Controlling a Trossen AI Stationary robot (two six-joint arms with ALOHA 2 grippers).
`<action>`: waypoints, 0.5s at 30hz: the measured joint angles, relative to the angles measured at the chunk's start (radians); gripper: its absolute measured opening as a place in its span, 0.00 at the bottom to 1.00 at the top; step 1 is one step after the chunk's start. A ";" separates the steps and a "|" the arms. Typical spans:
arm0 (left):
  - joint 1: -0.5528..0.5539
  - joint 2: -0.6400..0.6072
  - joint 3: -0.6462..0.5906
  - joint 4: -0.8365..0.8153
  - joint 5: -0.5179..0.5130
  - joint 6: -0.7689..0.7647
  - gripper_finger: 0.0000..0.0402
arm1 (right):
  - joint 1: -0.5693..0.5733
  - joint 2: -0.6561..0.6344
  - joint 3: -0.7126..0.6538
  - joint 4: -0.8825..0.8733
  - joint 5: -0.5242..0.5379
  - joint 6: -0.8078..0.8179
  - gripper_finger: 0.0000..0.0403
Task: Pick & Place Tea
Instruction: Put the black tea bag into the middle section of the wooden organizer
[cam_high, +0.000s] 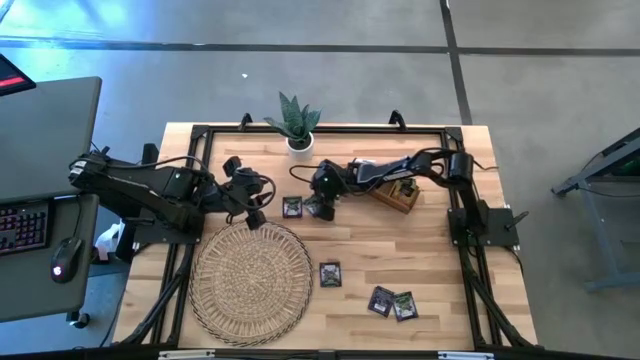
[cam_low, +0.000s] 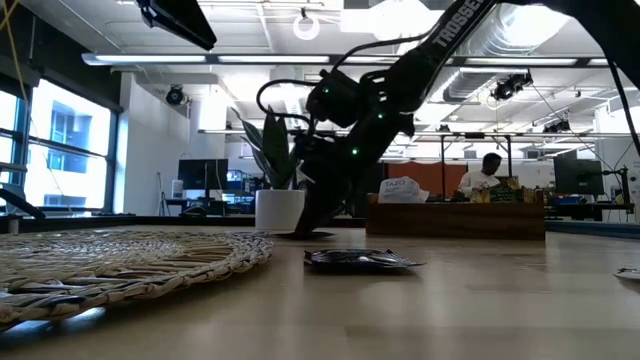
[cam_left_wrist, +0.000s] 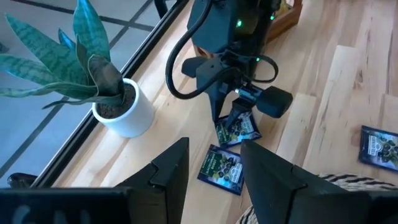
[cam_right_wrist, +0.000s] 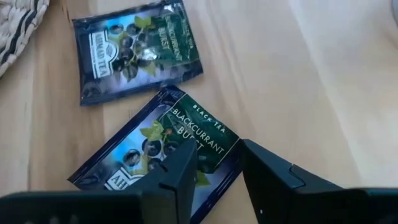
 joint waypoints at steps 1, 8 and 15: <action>0.000 0.000 0.000 -0.002 0.001 -0.004 0.36 | 0.000 -0.001 0.000 -0.018 -0.002 0.006 0.29; 0.000 0.000 0.000 -0.023 0.004 -0.026 0.36 | 0.024 0.006 0.001 -0.140 0.063 0.016 0.05; 0.000 0.000 0.000 -0.046 0.006 -0.064 0.36 | 0.083 -0.029 -0.002 -0.148 0.153 0.016 0.02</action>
